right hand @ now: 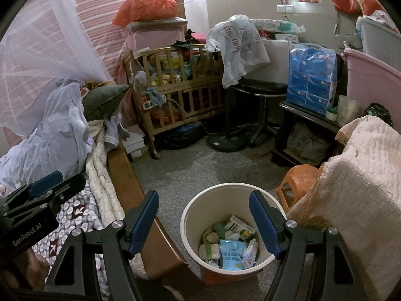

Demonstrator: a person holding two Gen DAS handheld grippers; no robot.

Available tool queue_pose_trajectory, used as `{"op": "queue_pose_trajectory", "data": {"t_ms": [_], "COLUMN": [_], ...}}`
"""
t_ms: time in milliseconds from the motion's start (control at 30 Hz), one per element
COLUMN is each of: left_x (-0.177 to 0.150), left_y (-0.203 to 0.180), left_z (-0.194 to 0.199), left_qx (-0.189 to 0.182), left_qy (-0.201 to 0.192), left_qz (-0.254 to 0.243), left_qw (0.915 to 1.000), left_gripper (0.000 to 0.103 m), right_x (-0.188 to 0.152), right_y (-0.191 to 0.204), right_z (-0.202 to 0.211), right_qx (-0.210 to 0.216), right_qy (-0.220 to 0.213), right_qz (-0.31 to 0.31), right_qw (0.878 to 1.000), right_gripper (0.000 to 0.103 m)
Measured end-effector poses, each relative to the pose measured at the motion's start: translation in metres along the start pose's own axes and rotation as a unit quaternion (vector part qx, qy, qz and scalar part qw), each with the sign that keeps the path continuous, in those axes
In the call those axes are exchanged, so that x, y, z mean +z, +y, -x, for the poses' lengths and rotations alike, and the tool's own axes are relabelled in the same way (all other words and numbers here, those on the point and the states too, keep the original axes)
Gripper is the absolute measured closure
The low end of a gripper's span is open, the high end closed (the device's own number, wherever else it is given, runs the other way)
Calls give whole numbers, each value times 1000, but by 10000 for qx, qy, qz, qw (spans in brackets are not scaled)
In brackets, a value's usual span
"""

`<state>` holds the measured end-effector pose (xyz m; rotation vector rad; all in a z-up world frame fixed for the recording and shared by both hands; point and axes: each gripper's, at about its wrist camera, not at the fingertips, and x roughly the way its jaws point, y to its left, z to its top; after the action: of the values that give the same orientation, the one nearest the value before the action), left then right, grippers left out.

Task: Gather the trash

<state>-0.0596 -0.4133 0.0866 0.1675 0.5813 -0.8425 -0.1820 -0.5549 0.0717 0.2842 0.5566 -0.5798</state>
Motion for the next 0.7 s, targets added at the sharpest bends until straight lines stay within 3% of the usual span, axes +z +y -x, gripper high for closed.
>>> {"op": "queue_pose_trajectory", "data": {"t_ms": [700], "left_x": [-1], "left_y": [-9], "left_z": [-5], "left_qx": [-3], "left_qy": [-19], "left_qz": [-100], "left_qw": [9999], "left_gripper": [40], "right_x": [2], "right_y": [-6], "right_z": [-1], "right_qx": [-7], "right_qy": [-4], "right_qz": [26], "right_qw": [10000], "right_gripper": [29]}}
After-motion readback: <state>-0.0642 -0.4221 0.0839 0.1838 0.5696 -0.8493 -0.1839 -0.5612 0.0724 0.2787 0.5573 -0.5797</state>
